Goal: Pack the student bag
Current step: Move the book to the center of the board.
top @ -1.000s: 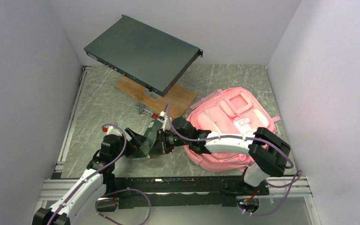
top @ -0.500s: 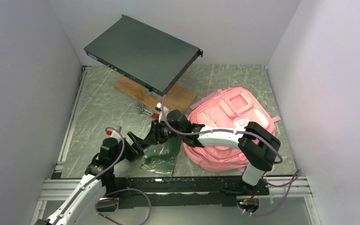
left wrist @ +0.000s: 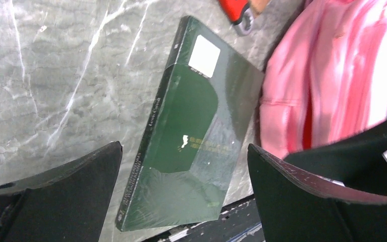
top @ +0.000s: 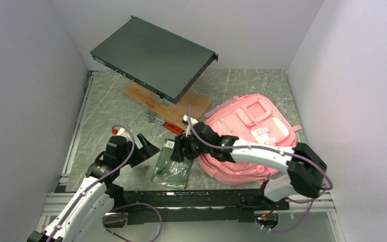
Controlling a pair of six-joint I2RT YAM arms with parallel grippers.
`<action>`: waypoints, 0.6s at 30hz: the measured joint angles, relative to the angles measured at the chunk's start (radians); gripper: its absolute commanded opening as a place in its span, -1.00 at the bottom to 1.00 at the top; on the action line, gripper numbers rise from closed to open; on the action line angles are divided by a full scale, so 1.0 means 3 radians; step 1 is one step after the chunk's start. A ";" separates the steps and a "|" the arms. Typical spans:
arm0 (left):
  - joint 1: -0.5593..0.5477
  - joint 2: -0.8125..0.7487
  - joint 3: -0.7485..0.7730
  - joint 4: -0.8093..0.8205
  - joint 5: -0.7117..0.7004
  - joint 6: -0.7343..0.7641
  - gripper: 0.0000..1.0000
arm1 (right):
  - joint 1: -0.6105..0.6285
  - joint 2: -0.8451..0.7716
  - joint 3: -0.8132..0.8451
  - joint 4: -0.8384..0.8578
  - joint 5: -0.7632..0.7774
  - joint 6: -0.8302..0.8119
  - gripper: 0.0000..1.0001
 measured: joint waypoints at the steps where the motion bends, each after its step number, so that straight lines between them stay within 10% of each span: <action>1: -0.0013 0.0104 -0.0008 0.0017 0.0019 0.0028 0.99 | 0.0014 -0.0093 -0.0095 -0.0023 -0.0013 0.0064 0.44; 18: -0.0950 0.1258 0.0207 0.0286 -0.0248 0.0201 0.95 | -0.0189 0.0247 -0.0420 -0.0088 -0.0039 0.0984 0.35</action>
